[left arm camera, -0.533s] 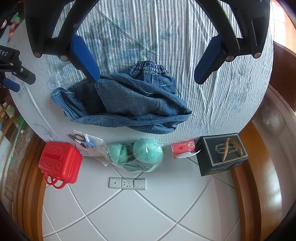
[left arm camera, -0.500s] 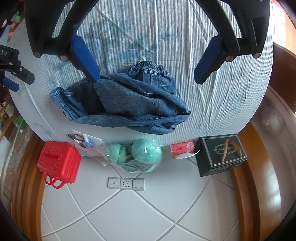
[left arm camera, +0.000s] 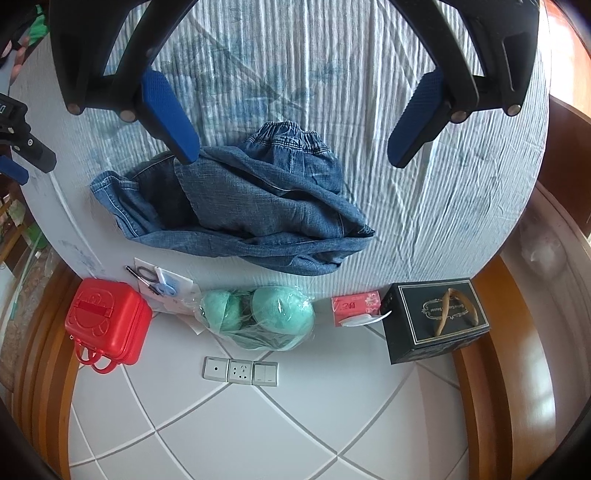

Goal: Fold clothes
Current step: 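Move both tools toward the crumpled blue jeans on the bed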

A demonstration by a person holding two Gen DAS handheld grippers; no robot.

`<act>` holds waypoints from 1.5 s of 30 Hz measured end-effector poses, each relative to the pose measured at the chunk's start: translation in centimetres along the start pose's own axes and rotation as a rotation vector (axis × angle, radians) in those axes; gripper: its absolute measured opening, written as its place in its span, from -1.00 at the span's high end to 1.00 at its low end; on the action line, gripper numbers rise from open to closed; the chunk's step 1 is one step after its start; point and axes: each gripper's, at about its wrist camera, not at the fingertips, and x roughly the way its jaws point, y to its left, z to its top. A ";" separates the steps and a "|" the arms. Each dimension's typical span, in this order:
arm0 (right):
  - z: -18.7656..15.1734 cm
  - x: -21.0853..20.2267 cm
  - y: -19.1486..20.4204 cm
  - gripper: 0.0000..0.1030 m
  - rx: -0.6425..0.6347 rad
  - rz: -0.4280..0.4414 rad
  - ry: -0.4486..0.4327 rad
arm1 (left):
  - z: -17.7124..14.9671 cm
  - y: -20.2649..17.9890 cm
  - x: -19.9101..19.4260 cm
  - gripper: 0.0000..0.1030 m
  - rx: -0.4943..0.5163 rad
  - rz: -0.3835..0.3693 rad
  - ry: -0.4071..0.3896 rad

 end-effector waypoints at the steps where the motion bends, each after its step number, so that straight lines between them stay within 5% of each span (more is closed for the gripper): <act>1: 0.1 0.1 0.0 -0.99 0.001 0.003 0.005 | 0.0 0.1 0.0 -1.00 -0.004 -0.002 0.000; 23: 1.0 1.4 -0.8 -0.99 0.017 -0.028 0.060 | 0.2 1.4 1.4 -1.00 -0.028 0.010 0.040; 37: 1.0 4.4 -2.2 -0.99 0.032 -0.028 0.115 | 0.3 4.2 5.5 -1.00 -0.093 0.016 0.109; 42: 1.4 6.3 -3.3 -0.99 0.070 0.039 0.133 | 0.2 5.1 8.9 -1.00 -0.135 -0.001 0.150; 45: 1.8 8.0 -3.8 -0.70 0.077 0.048 0.157 | -0.1 5.3 11.4 -1.00 -0.125 0.009 0.185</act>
